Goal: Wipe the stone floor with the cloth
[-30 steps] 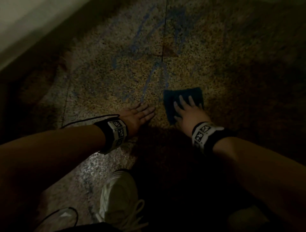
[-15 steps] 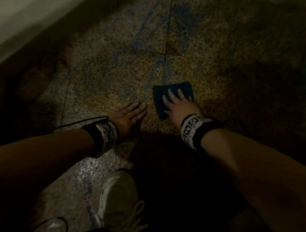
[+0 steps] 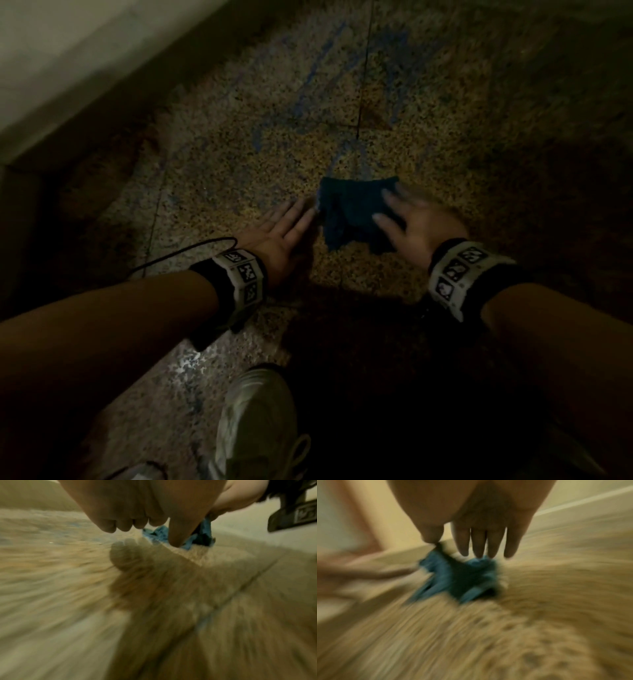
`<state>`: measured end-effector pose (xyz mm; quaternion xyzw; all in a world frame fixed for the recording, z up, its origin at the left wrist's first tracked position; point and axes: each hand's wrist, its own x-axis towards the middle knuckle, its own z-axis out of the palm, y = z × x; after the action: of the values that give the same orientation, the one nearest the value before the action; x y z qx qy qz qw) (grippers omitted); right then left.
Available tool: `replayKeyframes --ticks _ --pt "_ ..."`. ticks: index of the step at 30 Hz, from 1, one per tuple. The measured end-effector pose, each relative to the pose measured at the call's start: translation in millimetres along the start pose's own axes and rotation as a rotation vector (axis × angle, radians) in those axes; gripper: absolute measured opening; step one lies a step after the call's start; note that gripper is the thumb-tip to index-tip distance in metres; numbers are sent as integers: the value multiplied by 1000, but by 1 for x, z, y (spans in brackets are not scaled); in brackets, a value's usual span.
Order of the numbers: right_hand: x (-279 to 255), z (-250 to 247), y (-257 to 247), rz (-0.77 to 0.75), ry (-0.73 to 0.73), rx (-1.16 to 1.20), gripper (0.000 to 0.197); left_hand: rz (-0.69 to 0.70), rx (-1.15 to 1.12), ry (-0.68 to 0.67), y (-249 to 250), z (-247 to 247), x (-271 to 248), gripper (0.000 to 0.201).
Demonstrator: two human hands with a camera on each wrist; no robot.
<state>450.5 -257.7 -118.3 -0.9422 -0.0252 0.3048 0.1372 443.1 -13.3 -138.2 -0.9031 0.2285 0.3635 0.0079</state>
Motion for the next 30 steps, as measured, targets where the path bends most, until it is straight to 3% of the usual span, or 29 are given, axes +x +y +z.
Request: replayKeyframes --ticks 3,7,10,14,19,30 --pt "6 0 33 153 87 -61 61 80 42 76 21 -8 9 76" --pt "9 15 48 145 -96 -193 66 184 108 110 52 -20 24 80" --pt "8 22 45 156 -105 -184 69 229 172 62 77 -25 40 84" --pt "8 23 45 166 -108 -161 69 188 186 -47 89 -32 59 71" --pt "8 23 46 166 -134 -136 69 174 309 -60 70 -36 59 63" --pt "8 21 37 198 -129 -137 69 88 123 -31 59 -30 61 78"
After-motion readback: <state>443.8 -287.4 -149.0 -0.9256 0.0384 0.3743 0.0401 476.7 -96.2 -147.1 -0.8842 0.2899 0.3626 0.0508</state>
